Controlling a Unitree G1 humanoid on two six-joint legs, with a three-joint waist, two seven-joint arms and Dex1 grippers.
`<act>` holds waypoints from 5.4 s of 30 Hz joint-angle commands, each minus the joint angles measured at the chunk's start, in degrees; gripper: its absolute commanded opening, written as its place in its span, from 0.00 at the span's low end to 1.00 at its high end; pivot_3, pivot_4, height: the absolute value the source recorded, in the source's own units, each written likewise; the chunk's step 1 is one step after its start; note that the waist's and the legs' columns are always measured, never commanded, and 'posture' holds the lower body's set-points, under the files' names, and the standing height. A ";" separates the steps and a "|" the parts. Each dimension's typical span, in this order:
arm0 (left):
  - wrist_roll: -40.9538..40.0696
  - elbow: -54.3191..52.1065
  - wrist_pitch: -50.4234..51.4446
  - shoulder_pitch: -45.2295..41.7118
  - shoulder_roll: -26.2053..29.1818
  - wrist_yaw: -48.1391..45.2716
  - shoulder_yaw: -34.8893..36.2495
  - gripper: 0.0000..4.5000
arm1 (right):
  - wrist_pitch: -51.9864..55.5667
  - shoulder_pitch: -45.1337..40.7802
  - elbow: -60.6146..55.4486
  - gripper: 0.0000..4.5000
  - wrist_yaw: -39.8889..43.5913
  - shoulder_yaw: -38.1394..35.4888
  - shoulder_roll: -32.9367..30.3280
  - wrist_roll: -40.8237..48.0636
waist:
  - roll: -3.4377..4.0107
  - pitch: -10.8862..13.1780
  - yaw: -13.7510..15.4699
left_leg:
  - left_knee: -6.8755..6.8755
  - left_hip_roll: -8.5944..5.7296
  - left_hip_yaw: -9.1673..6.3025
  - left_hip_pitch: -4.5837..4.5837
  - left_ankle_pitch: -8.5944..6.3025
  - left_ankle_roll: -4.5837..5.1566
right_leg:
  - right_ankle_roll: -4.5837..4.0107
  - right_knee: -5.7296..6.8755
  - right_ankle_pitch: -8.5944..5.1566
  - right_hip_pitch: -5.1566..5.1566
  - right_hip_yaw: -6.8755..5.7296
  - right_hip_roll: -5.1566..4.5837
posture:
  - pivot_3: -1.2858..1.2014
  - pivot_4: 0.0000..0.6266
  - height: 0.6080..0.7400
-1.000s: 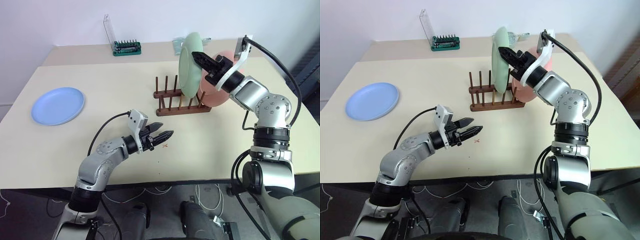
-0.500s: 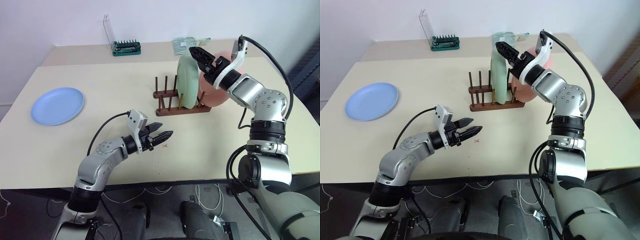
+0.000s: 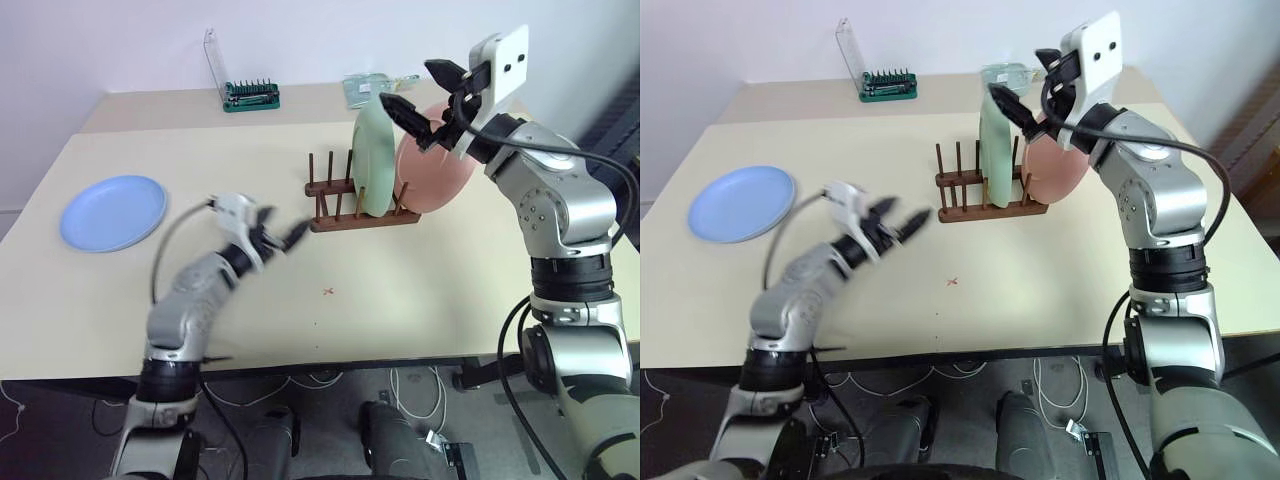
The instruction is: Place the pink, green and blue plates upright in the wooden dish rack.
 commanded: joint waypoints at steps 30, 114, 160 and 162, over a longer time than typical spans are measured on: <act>-8.72 23.72 10.79 -14.04 5.38 40.33 35.14 0.02 | -7.26 8.17 -10.02 1.00 8.30 10.61 5.40 -14.46 | -0.64 -0.08 0.68 | 0.06 -0.09 -0.19 -0.03 0.03 -0.10 | 0.13 0.04 0.09 0.05 -0.06 -0.02 | 0.52 0.24 1.00; -7.92 -15.70 4.14 11.78 12.35 -14.55 -8.15 0.54 | 26.09 -4.11 -3.73 0.00 -22.56 -14.24 31.58 29.23 | -0.43 0.06 0.15 | -0.36 0.00 -0.17 0.01 0.09 -0.17 | -0.07 0.08 0.17 -0.21 0.00 0.05 | 0.52 0.24 1.00; -5.01 -16.81 4.24 12.84 9.82 -17.25 -10.79 0.54 | 18.00 -8.25 -5.00 0.99 -15.99 -11.29 18.92 19.15 | -0.36 0.09 0.10 | -0.40 0.00 -0.13 -0.03 0.08 -0.14 | -0.04 -0.05 0.17 -0.19 -0.02 0.05 | 0.52 0.24 1.00; -4.81 -16.77 4.18 12.80 9.64 -17.50 -11.61 0.54 | 17.86 -6.71 -8.09 0.94 -14.28 -14.22 14.70 19.82 | -0.36 0.09 0.20 | -0.40 0.00 -0.13 -0.01 0.08 -0.15 | -0.04 -0.04 0.17 -0.19 -0.01 0.05 | 0.52 0.24 1.00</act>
